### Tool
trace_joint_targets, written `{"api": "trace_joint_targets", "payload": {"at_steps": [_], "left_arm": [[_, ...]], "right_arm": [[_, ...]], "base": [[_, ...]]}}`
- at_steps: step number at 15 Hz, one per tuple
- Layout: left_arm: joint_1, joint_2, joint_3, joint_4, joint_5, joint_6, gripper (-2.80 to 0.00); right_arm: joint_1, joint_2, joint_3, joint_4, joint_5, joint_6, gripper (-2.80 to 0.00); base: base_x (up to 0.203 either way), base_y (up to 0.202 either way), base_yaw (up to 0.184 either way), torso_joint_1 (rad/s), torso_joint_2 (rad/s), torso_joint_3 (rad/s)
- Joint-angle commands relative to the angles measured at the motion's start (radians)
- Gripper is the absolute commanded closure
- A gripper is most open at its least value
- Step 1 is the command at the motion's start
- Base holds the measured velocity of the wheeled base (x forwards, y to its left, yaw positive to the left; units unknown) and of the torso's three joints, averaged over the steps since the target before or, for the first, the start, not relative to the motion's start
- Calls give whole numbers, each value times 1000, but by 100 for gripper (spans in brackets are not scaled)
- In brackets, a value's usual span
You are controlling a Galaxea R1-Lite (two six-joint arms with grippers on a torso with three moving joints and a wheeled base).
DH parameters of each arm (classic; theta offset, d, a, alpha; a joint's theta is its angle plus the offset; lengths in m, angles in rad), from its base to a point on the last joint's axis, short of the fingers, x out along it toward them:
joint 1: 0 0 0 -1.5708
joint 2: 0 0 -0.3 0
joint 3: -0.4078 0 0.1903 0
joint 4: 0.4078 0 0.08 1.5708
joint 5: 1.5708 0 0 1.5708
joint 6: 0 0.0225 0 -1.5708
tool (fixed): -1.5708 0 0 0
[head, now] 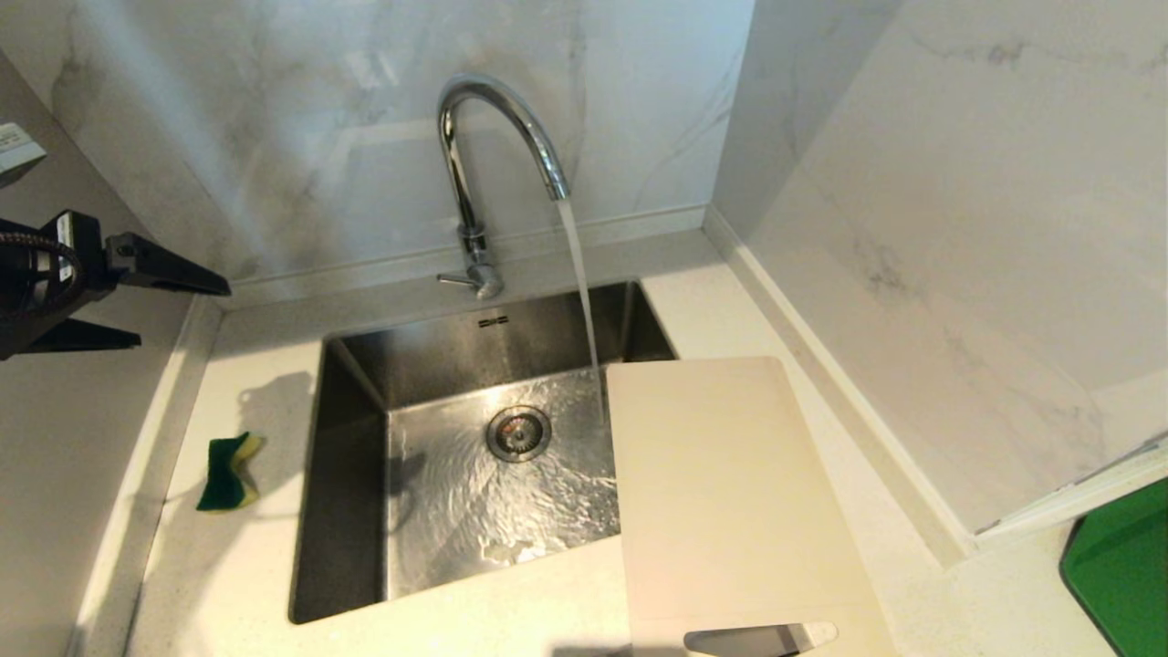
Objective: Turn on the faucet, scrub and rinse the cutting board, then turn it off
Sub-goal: Turn off the tap
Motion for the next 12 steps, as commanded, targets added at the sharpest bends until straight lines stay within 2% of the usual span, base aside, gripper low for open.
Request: {"api": "trace_joint_targets", "payload": {"at_steps": [1, 4, 7, 12], "left_arm": [[-26, 25, -53, 3, -1, -15, -280], [-99, 31, -78, -12, -2, -41, -280], [-188, 71, -83, -78, 2, -117, -280], [-192, 161, -127, -107, 1, -128, -280]], "right_arm": [[1, 0, 0, 0, 1, -1, 0], [0, 0, 0, 0, 1, -1, 0], [1, 0, 0, 1, 1, -1, 0], [1, 0, 0, 0, 2, -1, 0]], "base": [[0, 0, 0, 0, 0, 0], [0, 0, 0, 0, 0, 0], [0, 0, 0, 0, 0, 0], [0, 0, 0, 0, 0, 0]]}}
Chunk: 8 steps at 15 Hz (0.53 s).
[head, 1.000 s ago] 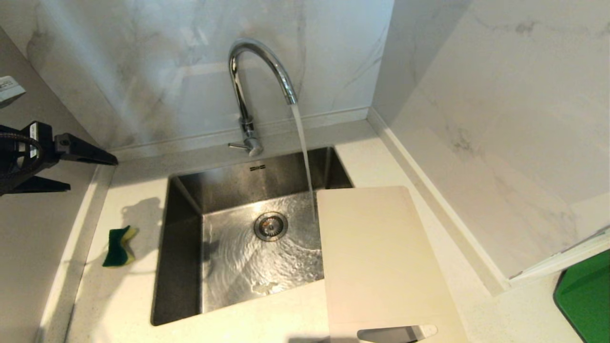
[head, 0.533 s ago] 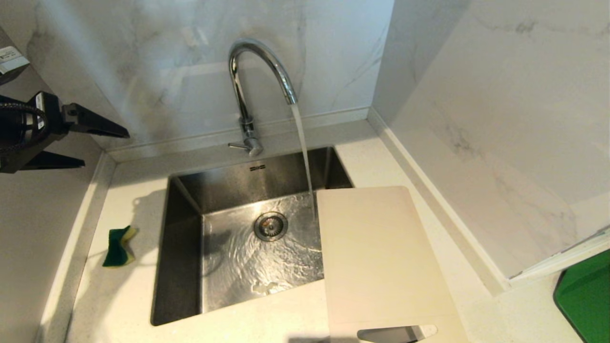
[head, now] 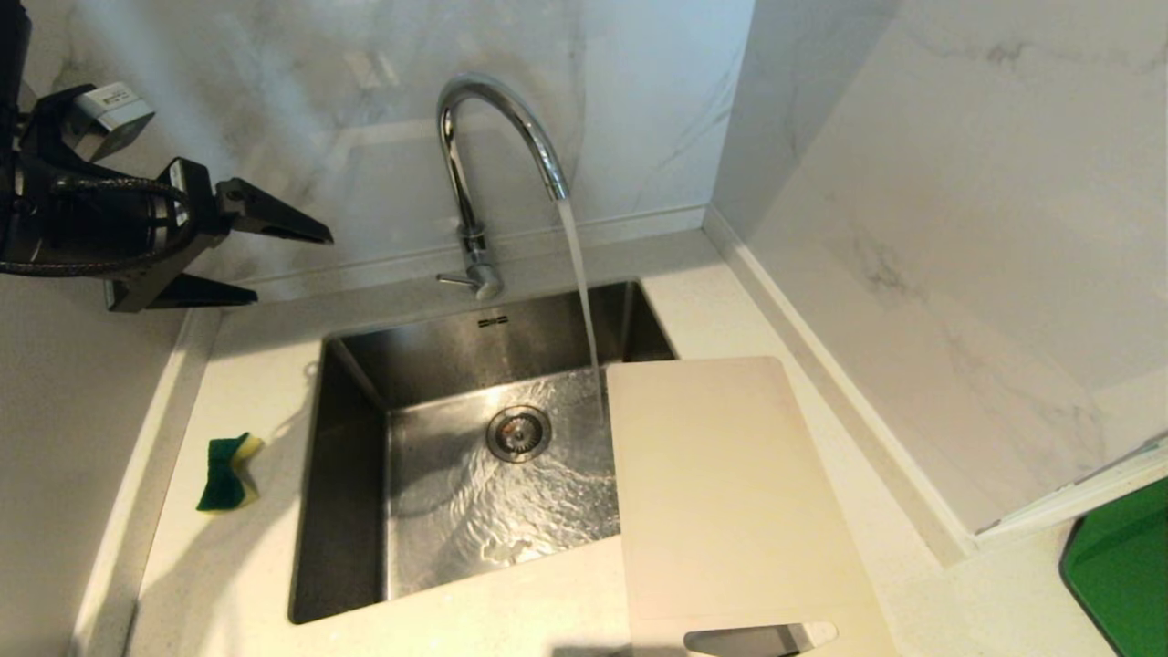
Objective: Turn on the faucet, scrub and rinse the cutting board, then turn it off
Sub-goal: Turn off the tap
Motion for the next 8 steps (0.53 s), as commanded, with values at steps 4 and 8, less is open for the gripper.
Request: {"api": "trace_joint_targets", "payload": {"at_steps": [4, 8], "left_arm": [[-1, 88, -21, -50, 7, -21, 0], [-14, 101, -20, -159, 15, -17, 0]], "right_arm": [[-1, 0, 0, 1, 0, 0, 0], [0, 0, 0, 0, 0, 0, 0]], "base": [[0, 0, 0, 0, 0, 0], [0, 0, 0, 0, 0, 0]]}}
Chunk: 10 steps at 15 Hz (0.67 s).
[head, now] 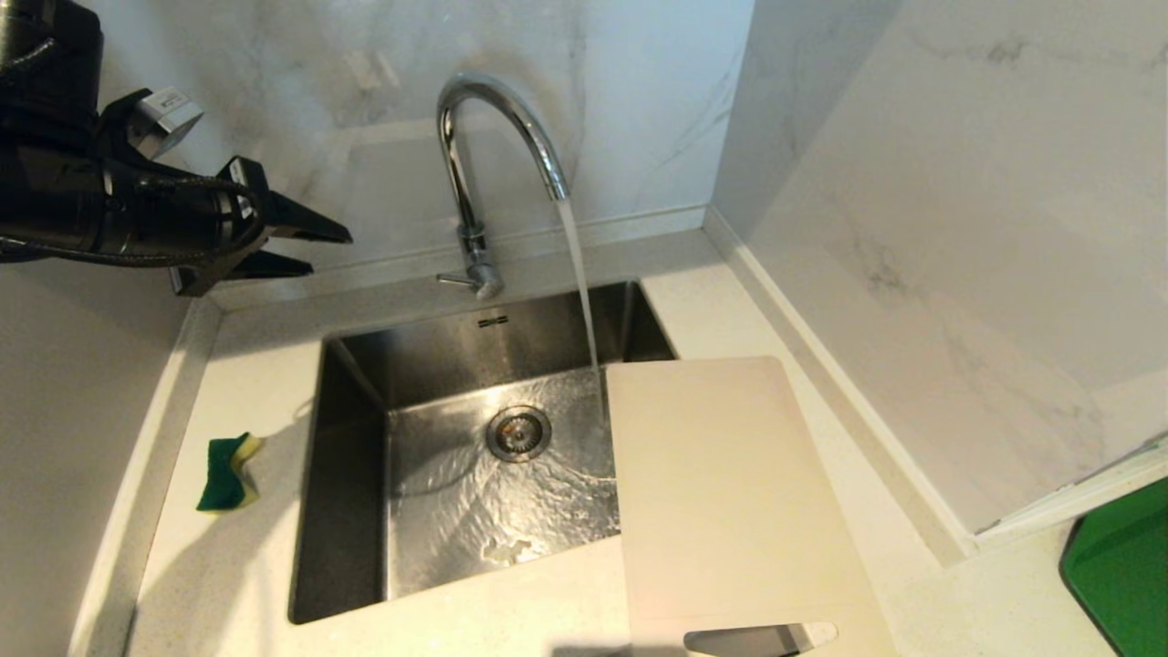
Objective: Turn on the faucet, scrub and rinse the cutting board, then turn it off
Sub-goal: Turn off the tap
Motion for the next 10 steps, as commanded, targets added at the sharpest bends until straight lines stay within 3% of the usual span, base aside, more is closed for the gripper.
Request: {"api": "trace_joint_targets", "payload": {"at_steps": [1, 10], "left_arm": [[-7, 21, -1, -30, -3, -3, 0], [-46, 107, 46, -365, 17, -39, 0]], "right_arm": [[1, 0, 0, 1, 1, -1, 0], [1, 0, 0, 0, 1, -1, 0]], "base": [[0, 0, 0, 0, 0, 0], [0, 0, 0, 0, 0, 0]]}}
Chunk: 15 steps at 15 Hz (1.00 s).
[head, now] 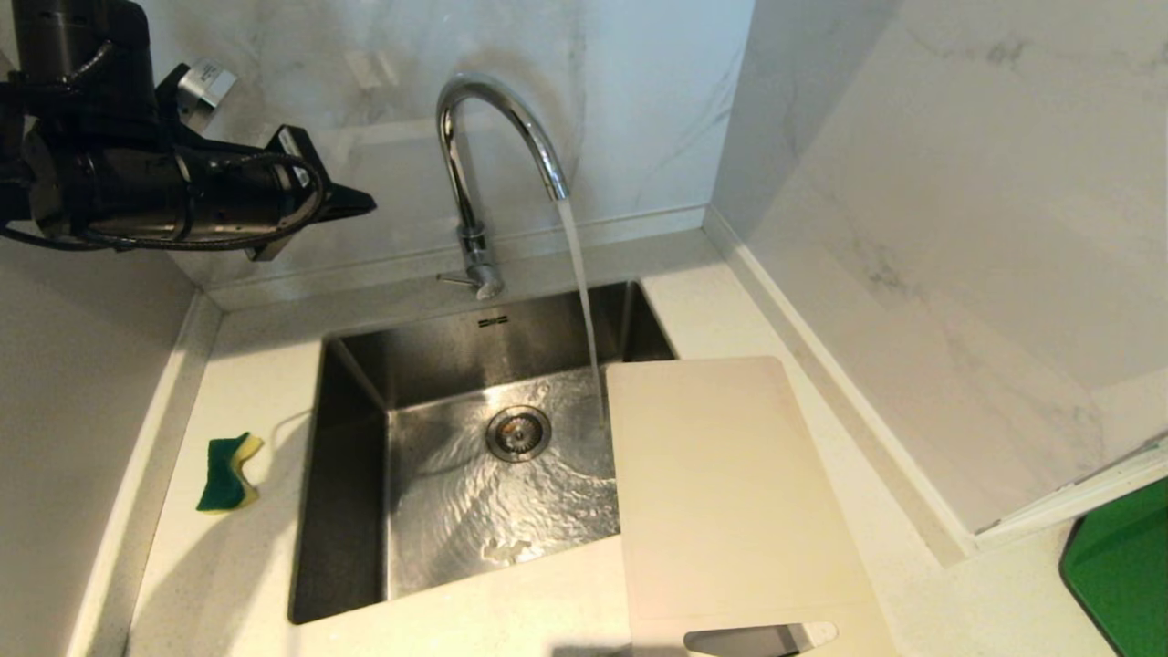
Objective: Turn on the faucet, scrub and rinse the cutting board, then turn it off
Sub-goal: Turn off the tap
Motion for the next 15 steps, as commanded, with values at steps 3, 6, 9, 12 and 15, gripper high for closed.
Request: {"api": "trace_joint_targets", "payload": {"at_steps": [3, 6, 9, 12, 15], "left_arm": [[-40, 45, 82, -203, 0, 10, 0], [-50, 91, 162, -378, 10, 67, 0], [-71, 152, 179, -466, 109, 71, 0], [-122, 193, 211, -603, 179, 72, 0], [-146, 256, 285, -779, 188, 149, 0]], "right_arm": [[-1, 0, 0, 0, 0, 0, 0], [0, 0, 0, 0, 0, 0, 0], [0, 0, 0, 0, 0, 0, 0], [0, 0, 0, 0, 0, 0, 0], [0, 0, 0, 1, 0, 0, 0]], "base": [[0, 0, 0, 0, 0, 0], [0, 0, 0, 0, 0, 0], [0, 0, 0, 0, 0, 0], [0, 0, 0, 0, 0, 0], [0, 0, 0, 0, 0, 0]]}}
